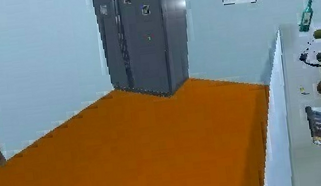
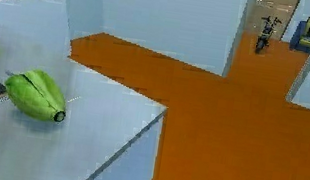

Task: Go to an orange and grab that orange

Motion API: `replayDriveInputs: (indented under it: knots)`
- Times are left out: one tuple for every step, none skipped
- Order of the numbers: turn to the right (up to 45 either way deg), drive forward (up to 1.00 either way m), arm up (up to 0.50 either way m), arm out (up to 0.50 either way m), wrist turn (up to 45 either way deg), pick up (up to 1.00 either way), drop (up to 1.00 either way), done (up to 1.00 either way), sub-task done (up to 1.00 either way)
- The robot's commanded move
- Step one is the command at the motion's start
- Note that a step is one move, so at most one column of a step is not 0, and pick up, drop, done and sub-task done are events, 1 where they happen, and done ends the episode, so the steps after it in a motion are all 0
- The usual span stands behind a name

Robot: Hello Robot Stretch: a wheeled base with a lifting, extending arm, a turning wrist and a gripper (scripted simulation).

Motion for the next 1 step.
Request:
replayDriveInputs:
  knots:
    - [0.0,0.3,0.0,0.0,0.0,0.0,0.0,0.0,0.0]
